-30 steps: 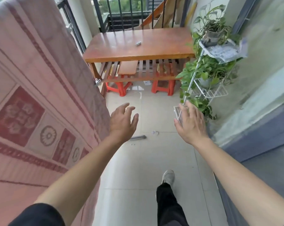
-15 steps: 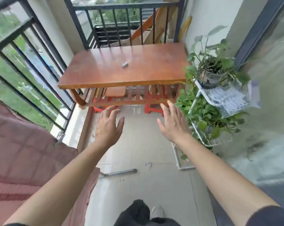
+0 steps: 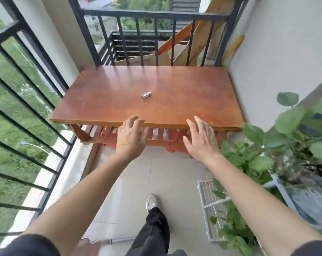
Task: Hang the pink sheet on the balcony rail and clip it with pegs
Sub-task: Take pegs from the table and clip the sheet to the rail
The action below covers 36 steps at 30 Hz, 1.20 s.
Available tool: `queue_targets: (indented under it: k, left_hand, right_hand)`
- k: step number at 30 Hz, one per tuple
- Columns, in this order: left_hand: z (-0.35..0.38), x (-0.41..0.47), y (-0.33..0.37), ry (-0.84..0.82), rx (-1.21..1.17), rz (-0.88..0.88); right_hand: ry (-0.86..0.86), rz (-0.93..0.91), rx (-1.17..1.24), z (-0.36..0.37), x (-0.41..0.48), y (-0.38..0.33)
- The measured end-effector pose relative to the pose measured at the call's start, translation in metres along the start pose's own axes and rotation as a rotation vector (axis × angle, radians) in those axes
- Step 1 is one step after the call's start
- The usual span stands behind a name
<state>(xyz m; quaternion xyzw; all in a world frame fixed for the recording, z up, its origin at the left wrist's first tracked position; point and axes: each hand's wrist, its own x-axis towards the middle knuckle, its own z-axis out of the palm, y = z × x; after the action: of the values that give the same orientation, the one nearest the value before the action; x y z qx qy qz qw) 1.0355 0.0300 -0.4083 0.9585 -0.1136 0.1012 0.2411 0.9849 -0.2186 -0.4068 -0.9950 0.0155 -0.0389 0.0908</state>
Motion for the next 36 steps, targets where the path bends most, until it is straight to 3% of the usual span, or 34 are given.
queue_targets:
  k: [8, 17, 21, 28, 31, 36]
  left_hand:
    - [0.021, 0.164, -0.072, -0.051, 0.03, -0.127]
    - [0.066, 0.261, -0.13, -0.101, 0.073, -0.327]
    - [0.109, 0.281, -0.162, -0.274, 0.082, -0.535]
    - [0.194, 0.275, -0.191, -0.561, 0.101, -0.854]
    - [0.215, 0.263, -0.192, -0.634, 0.127, -0.869]
    - [0.208, 0.264, -0.193, -0.677, 0.089, -0.879]
  right_hand:
    - [-0.124, -0.035, 0.027, 0.026, 0.197, -0.028]
    - [-0.337, -0.154, -0.002, 0.094, 0.35, -0.038]
    - [-0.533, -0.21, -0.07, 0.14, 0.41, -0.04]
    - [-0.652, -0.45, -0.114, 0.231, 0.486, -0.047]
    - [-0.687, -0.539, -0.176, 0.25, 0.501, -0.052]
    - [-0.589, -0.567, -0.15, 0.257, 0.505, -0.052]
